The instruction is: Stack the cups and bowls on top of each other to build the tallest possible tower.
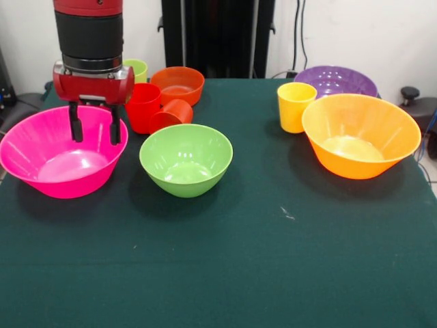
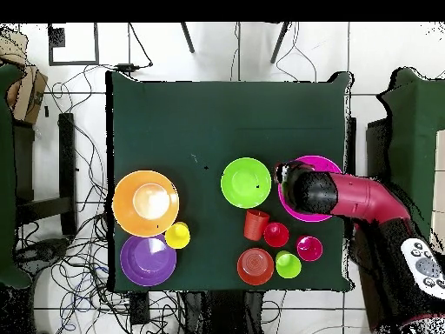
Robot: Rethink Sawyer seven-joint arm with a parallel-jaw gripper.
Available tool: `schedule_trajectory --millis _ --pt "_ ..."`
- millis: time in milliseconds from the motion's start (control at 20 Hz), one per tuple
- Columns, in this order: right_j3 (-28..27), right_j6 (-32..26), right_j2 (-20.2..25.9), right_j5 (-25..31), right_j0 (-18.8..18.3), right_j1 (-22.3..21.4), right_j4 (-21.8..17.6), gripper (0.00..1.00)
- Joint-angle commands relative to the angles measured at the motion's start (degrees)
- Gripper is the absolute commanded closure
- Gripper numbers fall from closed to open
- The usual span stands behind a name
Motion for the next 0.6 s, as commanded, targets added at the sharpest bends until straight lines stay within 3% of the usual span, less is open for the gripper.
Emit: schedule_trajectory --millis 50,600 --pt "3.4 3.9 3.4 -1.5 2.6 1.5 1.1 0.0" --pt "4.1 4.0 3.1 -2.9 2.8 2.0 1.4 0.0"
